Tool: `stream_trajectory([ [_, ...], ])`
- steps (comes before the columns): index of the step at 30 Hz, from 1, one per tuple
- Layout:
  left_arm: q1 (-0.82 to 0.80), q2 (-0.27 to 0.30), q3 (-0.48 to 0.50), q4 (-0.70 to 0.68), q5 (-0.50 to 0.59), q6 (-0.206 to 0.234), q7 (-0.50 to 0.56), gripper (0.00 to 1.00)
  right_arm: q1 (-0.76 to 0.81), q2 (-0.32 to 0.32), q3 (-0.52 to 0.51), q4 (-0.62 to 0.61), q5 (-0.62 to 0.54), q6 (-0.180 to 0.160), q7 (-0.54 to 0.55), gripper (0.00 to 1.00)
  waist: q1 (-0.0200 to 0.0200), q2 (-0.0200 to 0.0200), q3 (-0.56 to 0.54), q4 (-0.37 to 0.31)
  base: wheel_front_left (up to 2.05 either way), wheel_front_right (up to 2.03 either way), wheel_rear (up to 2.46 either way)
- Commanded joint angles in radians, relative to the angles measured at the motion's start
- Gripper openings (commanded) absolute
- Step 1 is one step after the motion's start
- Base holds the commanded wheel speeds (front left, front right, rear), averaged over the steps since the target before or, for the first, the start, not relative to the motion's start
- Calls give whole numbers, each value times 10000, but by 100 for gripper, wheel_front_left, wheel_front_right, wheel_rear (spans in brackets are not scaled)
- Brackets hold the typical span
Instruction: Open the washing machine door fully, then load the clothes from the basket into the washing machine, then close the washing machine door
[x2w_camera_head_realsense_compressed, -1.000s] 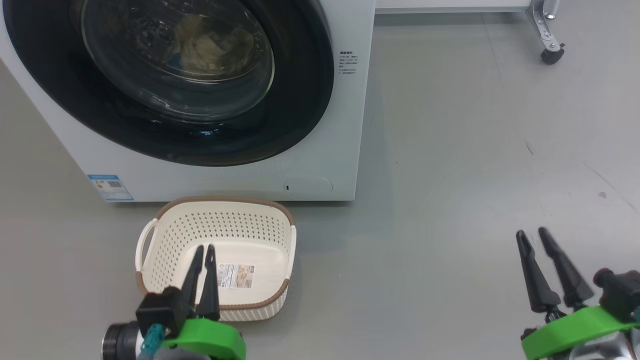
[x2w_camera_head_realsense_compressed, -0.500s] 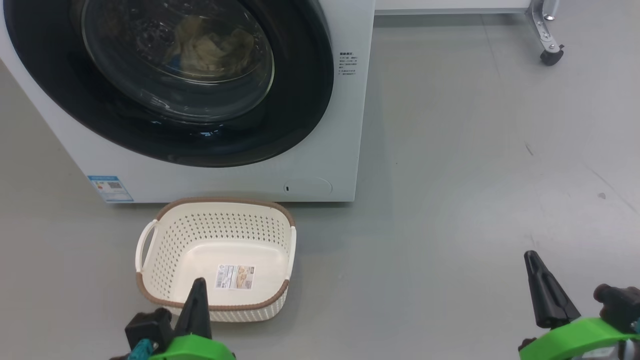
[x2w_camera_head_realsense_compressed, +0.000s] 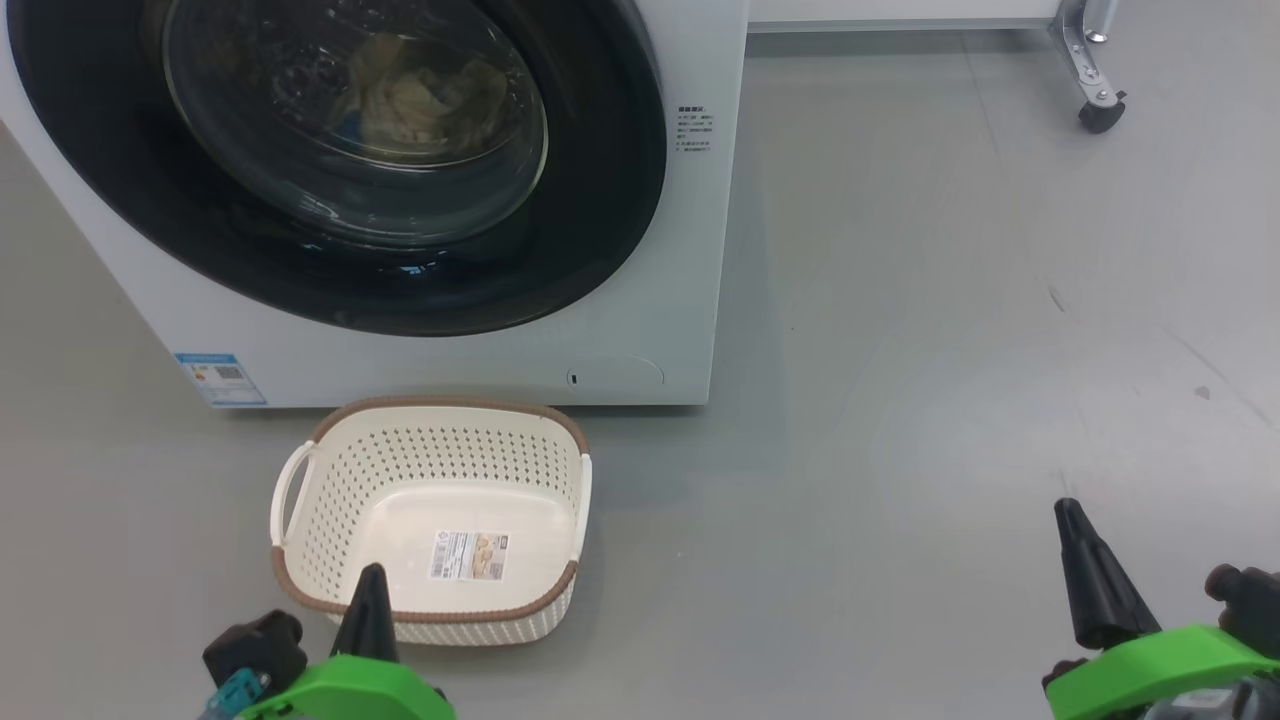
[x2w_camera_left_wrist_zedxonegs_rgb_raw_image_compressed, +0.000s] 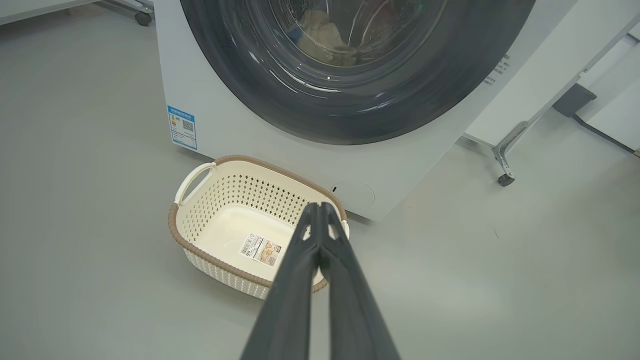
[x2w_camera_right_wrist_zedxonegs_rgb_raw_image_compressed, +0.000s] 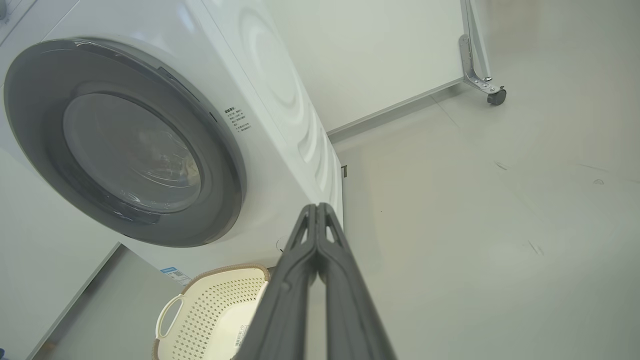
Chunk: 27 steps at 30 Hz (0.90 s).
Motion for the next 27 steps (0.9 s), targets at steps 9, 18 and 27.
stream_trajectory([
  [9, -455, -30, 608, -227, -1078, -296, 223, 0, -705, -265, 68, -82, 1288, -11, 189, 0, 0, -1, -18, -8, 0, 0, 0],
  [18, -454, -83, 935, -207, -1891, -504, 421, 0, -867, -299, 85, 91, 2227, -13, 315, 0, 0, -1, -33, -16, 0, 0, 0],
  [27, -455, -149, 1310, -180, -2804, -738, 651, 0, -1050, -332, 96, 287, 3280, -16, 464, 0, 0, -1, -50, -24, 0, 0, 0],
])
